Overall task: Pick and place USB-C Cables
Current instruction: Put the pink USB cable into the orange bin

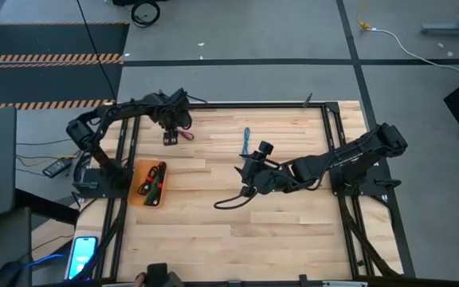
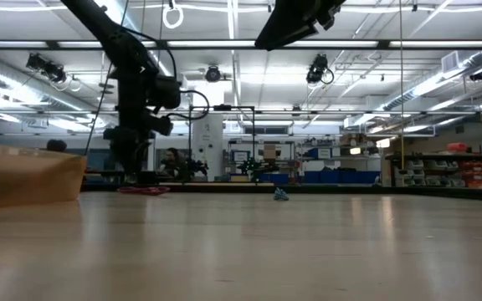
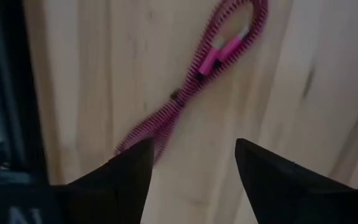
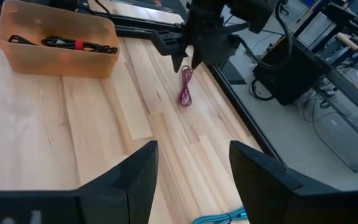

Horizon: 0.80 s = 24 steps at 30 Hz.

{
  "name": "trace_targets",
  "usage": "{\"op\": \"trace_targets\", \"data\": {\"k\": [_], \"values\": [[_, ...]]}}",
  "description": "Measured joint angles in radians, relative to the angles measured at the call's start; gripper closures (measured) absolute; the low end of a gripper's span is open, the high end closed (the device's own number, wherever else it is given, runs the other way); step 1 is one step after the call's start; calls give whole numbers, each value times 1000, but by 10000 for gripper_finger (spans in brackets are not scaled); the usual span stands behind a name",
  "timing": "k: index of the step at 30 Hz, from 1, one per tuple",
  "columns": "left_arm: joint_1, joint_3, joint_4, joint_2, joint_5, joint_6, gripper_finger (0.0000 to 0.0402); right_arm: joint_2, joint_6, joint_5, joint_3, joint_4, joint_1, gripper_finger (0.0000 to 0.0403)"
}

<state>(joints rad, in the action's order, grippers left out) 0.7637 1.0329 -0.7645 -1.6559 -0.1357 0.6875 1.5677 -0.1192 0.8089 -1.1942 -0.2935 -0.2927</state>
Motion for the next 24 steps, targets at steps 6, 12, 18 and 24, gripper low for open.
{"op": "trace_targets", "data": {"k": [6, 12, 18, 24], "values": [[3, 61, -7, 0, 84, -26, 180, 0, 18, 0, 0, 0, 0, 198], [0, 67, -23, -14, 87, -40, 184, 0, 19, 0, 0, 0, 0, 198], [8, 66, -12, -92, 69, -47, 184, 0, 26, 0, 0, -2, -1, 198], [7, 67, -1, -125, 54, -24, 184, 0, 37, 0, 0, -4, -1, 198]]}}
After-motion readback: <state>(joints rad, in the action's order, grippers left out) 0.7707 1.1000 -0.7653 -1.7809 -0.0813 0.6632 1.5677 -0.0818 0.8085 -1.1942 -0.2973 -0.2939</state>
